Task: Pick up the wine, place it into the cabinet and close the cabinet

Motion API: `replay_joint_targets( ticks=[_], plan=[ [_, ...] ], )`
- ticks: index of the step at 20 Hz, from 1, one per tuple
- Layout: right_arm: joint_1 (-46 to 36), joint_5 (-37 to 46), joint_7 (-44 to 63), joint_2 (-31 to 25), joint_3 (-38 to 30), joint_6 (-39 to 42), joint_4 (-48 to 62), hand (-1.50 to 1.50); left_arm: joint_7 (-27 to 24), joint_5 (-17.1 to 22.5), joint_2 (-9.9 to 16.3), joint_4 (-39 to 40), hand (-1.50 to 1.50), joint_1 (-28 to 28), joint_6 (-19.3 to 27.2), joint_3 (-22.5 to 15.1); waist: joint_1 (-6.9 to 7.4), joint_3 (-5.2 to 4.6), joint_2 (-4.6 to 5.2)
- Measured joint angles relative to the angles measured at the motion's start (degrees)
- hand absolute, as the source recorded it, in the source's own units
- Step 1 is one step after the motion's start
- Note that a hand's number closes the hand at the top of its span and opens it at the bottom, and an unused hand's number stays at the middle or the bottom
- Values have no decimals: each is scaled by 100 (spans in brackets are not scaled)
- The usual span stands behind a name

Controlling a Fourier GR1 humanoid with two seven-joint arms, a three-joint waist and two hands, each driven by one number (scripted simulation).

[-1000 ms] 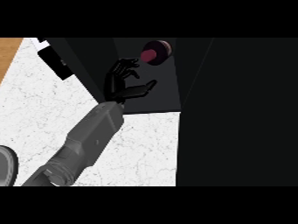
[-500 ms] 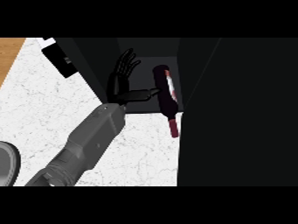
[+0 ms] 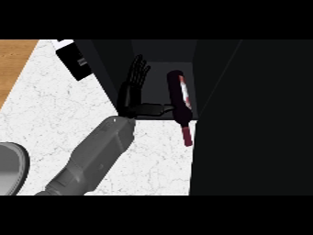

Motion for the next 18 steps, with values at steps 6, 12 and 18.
replay_joint_targets(
  ticks=[6,12,18],
  plan=[
    [-41,108,78,34,48,-89,-66,-150,678,-300,517,-1929,-150,939,297,-556,137,26,-66],
    [-11,201,165,81,179,-136,-198,-150,1341,-597,1240,-4336,-150,2061,969,-945,114,35,-61],
    [-206,206,286,17,188,-138,-206,150,1815,-893,1930,-6387,-150,3215,1463,-1095,56,35,-33]
  ],
)
